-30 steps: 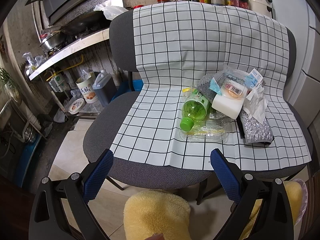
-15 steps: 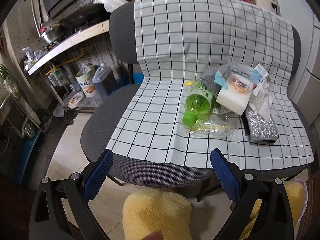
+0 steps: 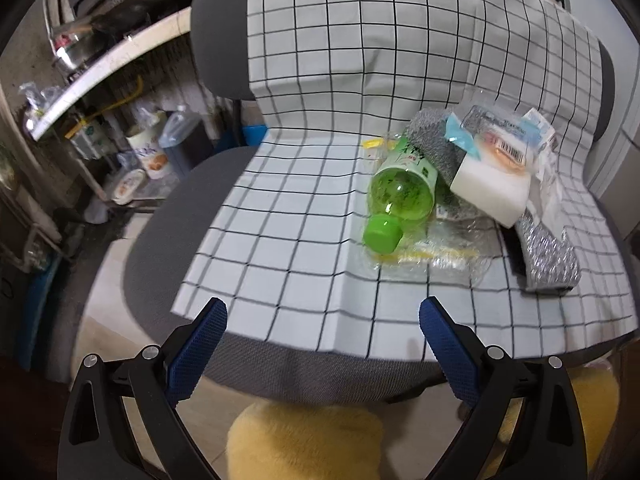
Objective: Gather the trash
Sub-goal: 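Reach the left gripper to the white sponge and close on it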
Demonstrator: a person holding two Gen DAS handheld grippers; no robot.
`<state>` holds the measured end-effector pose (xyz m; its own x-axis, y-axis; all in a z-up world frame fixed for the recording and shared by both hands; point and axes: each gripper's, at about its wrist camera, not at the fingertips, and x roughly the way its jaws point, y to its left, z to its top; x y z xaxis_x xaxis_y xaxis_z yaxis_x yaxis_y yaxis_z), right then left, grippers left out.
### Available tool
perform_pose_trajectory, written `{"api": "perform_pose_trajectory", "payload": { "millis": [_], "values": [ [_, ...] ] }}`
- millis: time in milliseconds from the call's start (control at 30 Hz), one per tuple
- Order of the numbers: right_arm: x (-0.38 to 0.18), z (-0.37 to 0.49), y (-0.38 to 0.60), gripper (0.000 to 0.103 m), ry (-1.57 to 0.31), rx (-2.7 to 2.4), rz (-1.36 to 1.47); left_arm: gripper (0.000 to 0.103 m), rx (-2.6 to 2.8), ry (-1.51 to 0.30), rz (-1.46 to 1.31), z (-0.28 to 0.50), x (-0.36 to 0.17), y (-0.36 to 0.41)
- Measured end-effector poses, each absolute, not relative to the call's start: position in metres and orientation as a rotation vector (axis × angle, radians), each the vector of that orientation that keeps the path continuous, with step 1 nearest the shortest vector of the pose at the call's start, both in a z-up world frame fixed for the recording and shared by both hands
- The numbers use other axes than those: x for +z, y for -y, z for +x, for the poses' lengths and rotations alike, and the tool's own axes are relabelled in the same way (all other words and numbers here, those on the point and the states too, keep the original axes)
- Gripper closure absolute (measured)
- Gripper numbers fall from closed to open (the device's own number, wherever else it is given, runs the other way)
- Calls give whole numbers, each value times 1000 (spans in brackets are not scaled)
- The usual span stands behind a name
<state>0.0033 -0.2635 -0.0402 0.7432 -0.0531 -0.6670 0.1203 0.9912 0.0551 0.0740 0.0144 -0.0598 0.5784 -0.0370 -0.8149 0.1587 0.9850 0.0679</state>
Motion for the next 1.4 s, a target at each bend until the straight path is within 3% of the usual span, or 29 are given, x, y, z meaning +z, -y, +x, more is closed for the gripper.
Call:
{"api": "perform_pose_trajectory", "payload": {
  "millis": [133,200,233,400,800,867,1000,1233,1400],
  "values": [
    [-41,41,248,6,-726,-96,21,8,-120,-932,139,89,-61,-16],
    [-40,61,245,17,-730,-87,21,8,-100,-922,159,97,-58,-15],
    [-40,72,246,28,-740,-80,30,8,-87,-916,171,104,-55,-15],
    [-45,109,251,46,-772,9,98,9,-67,-915,169,124,-49,-16],
    [-74,175,284,50,-795,154,461,10,-146,-907,204,140,-65,13],
    [-73,178,282,82,-773,149,480,10,-144,-901,217,135,-64,16],
    [-51,168,275,100,-674,169,450,10,-151,-892,228,124,-60,20],
    [29,93,250,101,-404,170,187,10,-211,-845,234,103,-49,36],
    [43,25,250,101,-384,-28,-9,13,-343,-820,177,93,-55,55]
  ]
}}
